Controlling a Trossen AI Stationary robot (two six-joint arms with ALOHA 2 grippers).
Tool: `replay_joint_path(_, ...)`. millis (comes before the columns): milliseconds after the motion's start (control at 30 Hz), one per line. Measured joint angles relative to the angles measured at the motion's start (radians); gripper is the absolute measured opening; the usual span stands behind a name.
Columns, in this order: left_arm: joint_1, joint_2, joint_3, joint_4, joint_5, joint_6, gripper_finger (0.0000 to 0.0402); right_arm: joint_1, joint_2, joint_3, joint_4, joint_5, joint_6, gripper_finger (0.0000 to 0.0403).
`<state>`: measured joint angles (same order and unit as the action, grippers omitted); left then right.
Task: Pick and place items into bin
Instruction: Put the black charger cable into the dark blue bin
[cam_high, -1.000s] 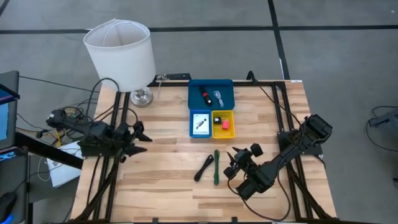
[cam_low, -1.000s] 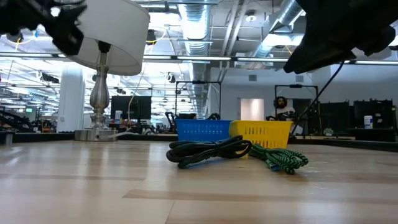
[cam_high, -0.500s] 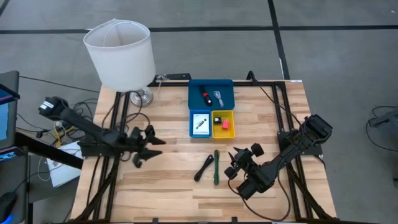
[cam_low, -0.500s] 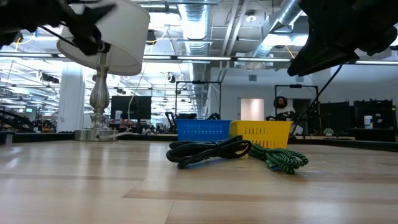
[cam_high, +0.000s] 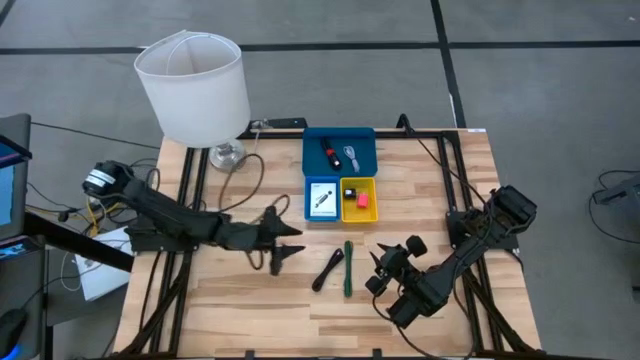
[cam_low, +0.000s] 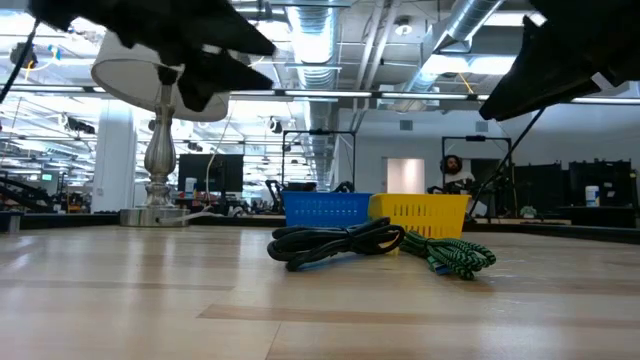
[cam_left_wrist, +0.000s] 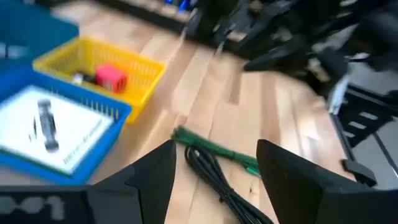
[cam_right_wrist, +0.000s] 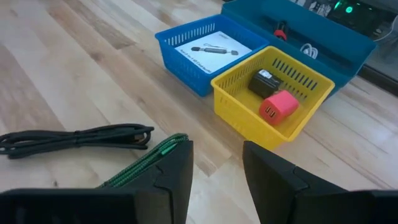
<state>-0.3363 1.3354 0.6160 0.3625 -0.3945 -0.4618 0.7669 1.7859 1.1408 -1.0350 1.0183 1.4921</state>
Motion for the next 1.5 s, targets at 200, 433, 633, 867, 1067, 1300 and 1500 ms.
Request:
replay_joint_path(200, -0.006, 0.171, 0.168, -0.141, 0.007, -0.169, 0.0212, 0.033, 0.000, 0.000, -0.015, 0.000, 0.000, 0.0133)
replay_joint_path(433, -0.016, 0.365, 0.260, -0.144, 0.033, -0.288, 0.0212, 0.084, 0.000, 0.000, -0.033, -0.002, 0.025, 0.0134)
replay_joint_path(633, -0.016, 0.460, 0.281, -0.140, 0.049, -0.343, 0.0212, 0.143, 0.003, 0.000, -0.008, -0.031, 0.073, 0.0132)
replay_joint_path(867, -0.026, 0.527, 0.316, -0.136, 0.051, -0.351, 0.0212, 0.184, 0.003, 0.000, 0.067, -0.031, 0.079, 0.0133)
replay_joint_path(1067, -0.025, 0.596, 0.366, -0.154, 0.058, -0.345, 0.0213, 0.195, 0.003, 0.000, 0.121, -0.031, 0.072, 0.0133)
replay_joint_path(1300, -0.025, 0.686, 0.438, -0.184, 0.085, -0.346, 0.0213, 0.196, 0.003, 0.000, 0.142, -0.052, 0.071, 0.0133)
replay_joint_path(1500, -0.030, 0.737, 0.508, -0.221, 0.098, -0.320, 0.0213, 0.196, 0.003, 0.000, 0.142, -0.053, 0.051, 0.0134)
